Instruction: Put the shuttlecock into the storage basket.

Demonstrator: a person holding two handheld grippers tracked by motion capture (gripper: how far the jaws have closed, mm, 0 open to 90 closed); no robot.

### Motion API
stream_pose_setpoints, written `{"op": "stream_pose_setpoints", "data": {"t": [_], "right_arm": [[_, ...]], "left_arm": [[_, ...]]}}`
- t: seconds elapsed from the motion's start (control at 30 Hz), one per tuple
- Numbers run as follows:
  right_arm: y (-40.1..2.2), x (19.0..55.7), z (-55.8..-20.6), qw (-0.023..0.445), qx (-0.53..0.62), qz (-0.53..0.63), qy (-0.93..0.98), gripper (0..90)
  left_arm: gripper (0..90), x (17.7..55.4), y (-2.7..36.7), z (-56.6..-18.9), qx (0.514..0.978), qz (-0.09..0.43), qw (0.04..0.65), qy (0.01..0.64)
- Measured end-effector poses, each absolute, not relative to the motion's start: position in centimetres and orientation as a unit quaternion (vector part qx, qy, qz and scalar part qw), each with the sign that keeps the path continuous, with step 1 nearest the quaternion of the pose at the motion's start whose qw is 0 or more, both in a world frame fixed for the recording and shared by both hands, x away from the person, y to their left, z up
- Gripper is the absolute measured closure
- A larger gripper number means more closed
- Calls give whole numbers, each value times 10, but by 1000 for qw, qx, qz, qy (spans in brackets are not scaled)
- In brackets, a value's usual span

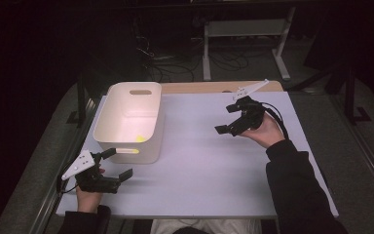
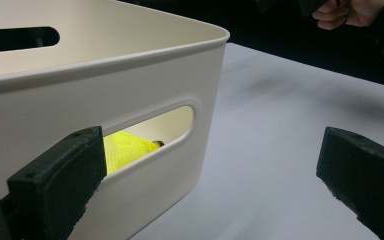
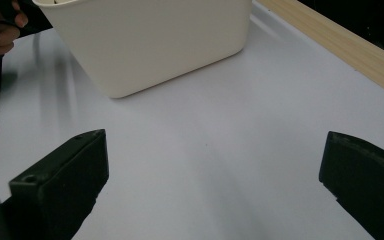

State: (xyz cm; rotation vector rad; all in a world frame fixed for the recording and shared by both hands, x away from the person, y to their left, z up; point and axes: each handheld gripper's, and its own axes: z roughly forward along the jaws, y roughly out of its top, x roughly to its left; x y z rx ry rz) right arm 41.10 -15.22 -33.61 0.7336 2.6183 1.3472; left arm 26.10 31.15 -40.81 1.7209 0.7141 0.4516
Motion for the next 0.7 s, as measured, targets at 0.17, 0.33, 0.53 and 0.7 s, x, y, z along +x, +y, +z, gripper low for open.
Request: {"op": "stream_pose_setpoints", "data": {"t": [0.17,0.33,0.53,0.7], "right_arm": [[-157,407,-340,54,242,442,862,0],[-163,403,-344,54,247,444,860,0],[-171,399,-349,57,251,447,857,0],[-179,395,-351,60,257,452,852,0]], "left_arm": [[0,261,312,-408,734,193,575,305],[0,261,312,-408,735,193,574,305],[0,261,311,-408,735,193,574,306],[0,261,311,-408,735,193,574,306]]}}
